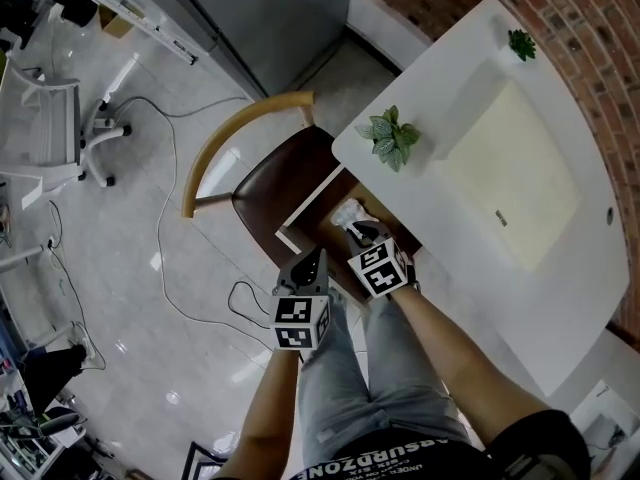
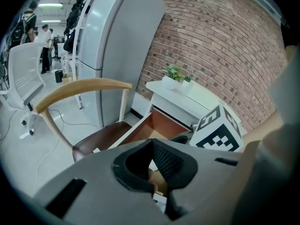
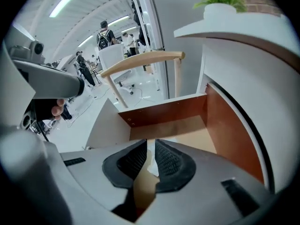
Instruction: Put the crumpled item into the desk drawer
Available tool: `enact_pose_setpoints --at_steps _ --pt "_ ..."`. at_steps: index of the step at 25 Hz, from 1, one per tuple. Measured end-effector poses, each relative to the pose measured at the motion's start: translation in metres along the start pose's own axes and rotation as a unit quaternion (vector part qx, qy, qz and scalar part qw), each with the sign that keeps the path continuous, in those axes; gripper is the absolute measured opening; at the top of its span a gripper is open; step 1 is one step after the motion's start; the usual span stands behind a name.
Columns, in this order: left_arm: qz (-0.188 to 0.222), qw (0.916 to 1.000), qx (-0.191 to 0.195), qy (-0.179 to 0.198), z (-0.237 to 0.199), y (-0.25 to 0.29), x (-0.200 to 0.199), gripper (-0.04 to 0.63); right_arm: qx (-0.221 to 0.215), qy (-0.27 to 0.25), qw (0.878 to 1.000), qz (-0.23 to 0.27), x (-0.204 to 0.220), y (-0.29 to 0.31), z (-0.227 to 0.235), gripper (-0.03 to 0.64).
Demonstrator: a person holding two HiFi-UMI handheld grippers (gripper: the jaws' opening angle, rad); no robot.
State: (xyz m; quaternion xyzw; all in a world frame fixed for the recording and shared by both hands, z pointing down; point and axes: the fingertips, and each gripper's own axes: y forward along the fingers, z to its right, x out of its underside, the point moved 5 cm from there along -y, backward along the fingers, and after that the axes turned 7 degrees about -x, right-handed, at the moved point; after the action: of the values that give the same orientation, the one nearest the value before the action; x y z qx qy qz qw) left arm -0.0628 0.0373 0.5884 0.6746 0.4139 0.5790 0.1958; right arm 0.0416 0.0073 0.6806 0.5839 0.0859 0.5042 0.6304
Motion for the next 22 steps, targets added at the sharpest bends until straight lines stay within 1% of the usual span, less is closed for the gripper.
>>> enact_pose_setpoints --at_steps 6,11,18,22 --pt "0.003 1.0000 0.004 0.008 0.008 0.000 -0.007 0.003 0.004 0.023 0.999 0.044 -0.007 -0.028 -0.006 -0.002" --pt "0.003 0.9999 0.010 0.011 0.015 -0.001 -0.010 0.003 -0.012 0.037 0.997 0.071 -0.015 -0.052 -0.015 -0.003" --pt "0.003 0.9998 0.018 0.009 0.024 -0.005 -0.012 0.003 -0.015 0.025 0.995 0.091 -0.024 -0.082 -0.026 -0.003" --pt "0.009 0.9996 0.024 0.010 0.030 -0.013 -0.018 0.003 -0.020 0.022 0.995 0.094 -0.029 -0.098 -0.032 -0.003"
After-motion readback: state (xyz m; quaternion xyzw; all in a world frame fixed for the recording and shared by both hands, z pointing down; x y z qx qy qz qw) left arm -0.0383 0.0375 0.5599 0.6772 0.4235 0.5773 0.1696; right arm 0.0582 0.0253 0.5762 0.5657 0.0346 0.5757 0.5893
